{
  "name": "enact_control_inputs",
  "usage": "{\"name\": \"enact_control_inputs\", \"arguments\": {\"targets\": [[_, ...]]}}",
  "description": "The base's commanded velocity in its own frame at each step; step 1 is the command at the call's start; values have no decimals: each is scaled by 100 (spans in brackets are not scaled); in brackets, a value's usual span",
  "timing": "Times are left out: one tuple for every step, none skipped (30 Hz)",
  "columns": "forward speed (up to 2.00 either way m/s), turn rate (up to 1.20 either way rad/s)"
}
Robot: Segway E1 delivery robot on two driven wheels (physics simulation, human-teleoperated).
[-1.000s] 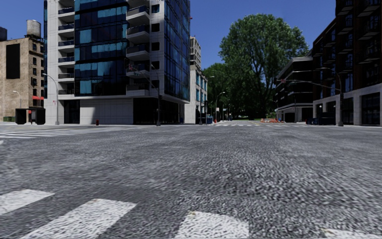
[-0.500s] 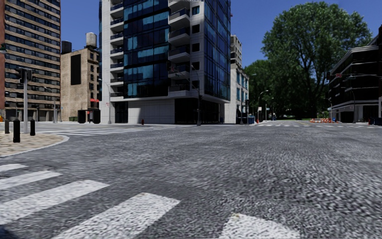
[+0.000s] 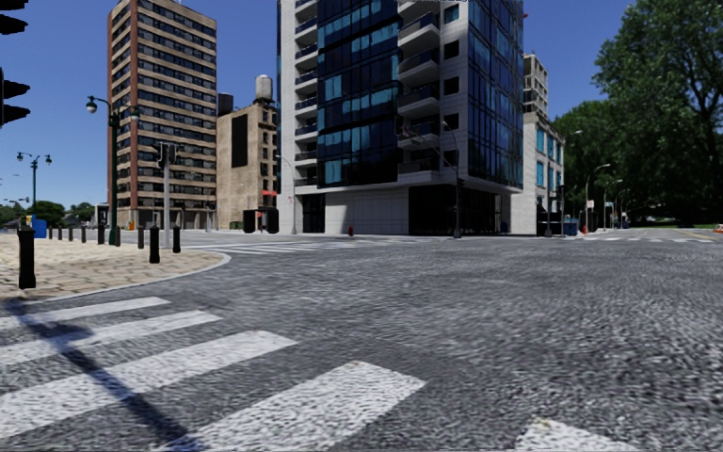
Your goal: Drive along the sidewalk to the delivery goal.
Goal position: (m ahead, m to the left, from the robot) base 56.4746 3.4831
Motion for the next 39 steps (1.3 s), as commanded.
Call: {"name": "enact_control_inputs", "arguments": {"targets": [[0,57],[0,57],[0,57],[0,57],[0,57],[0,57],[0,57],[0,57],[8,57],[19,57],[22,57],[22,57],[24,57],[24,57],[24,57],[24,57],[25,57],[32,57],[32,57],[41,57],[47,57],[50,57],[50,57],[50,57],[50,57],[50,57],[50,57],[50,57],[50,57],[50,57],[51,57],[56,57],[63,57],[63,57],[68,57],[69,57],[70,57],[70,57],[70,57]]}}
